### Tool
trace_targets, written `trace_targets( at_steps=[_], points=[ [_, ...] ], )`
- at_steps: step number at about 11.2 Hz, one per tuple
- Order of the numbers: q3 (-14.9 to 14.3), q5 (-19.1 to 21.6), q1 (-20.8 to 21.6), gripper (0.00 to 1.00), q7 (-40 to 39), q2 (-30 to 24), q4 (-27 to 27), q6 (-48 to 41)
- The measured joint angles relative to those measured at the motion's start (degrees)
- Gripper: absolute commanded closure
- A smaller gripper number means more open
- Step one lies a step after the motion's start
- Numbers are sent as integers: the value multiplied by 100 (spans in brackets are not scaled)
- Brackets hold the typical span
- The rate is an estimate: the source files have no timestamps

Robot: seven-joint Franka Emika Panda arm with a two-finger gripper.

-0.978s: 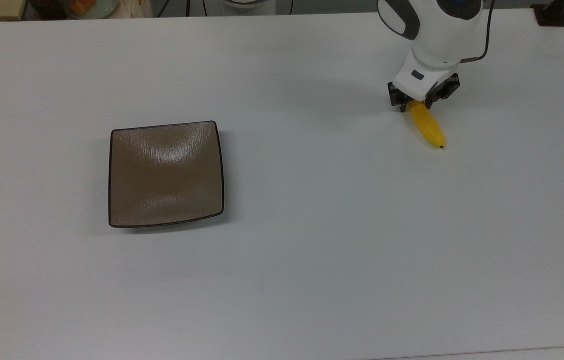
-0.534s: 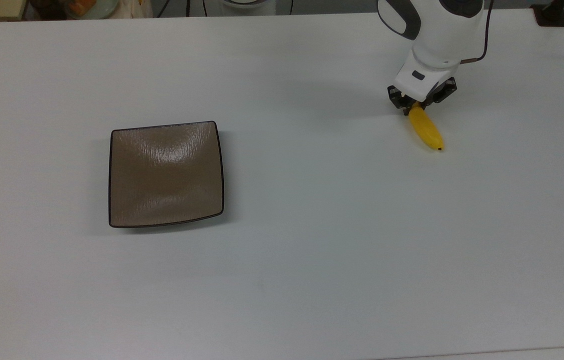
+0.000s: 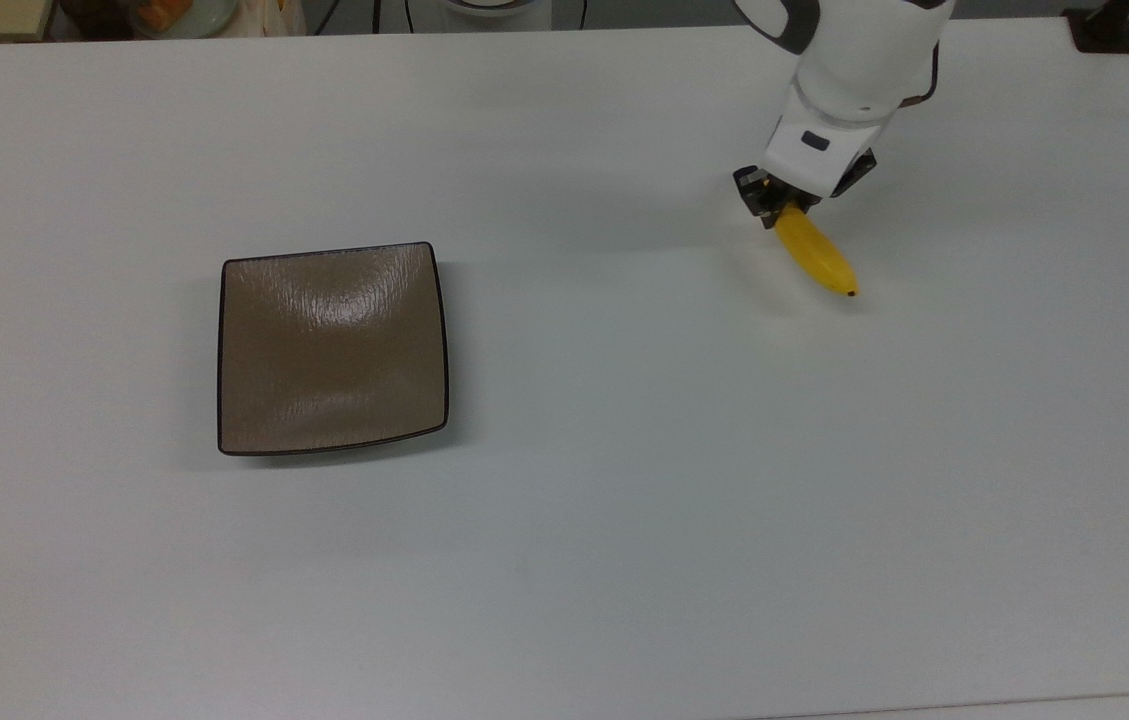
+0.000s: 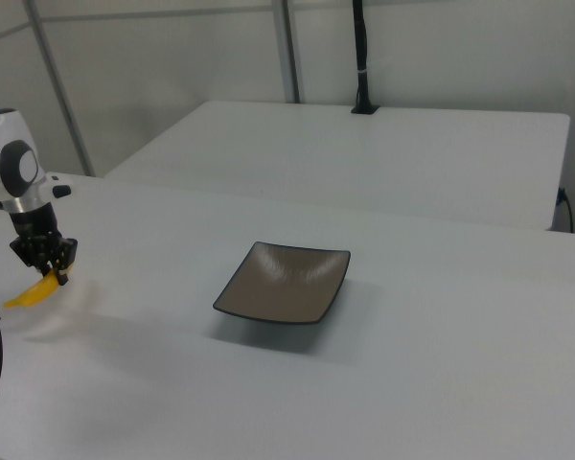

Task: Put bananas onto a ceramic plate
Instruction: 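Lift the banana and carry it toward the brown plate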

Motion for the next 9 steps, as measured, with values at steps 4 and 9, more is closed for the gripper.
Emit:
trace_targets(
  at_steps=[4, 9],
  points=[
    [-270, -15, -305, 87, -784, -371, 38, -406],
    [-1014, -22, -494, 88, -1346, -669, 63, -407]
  ],
)
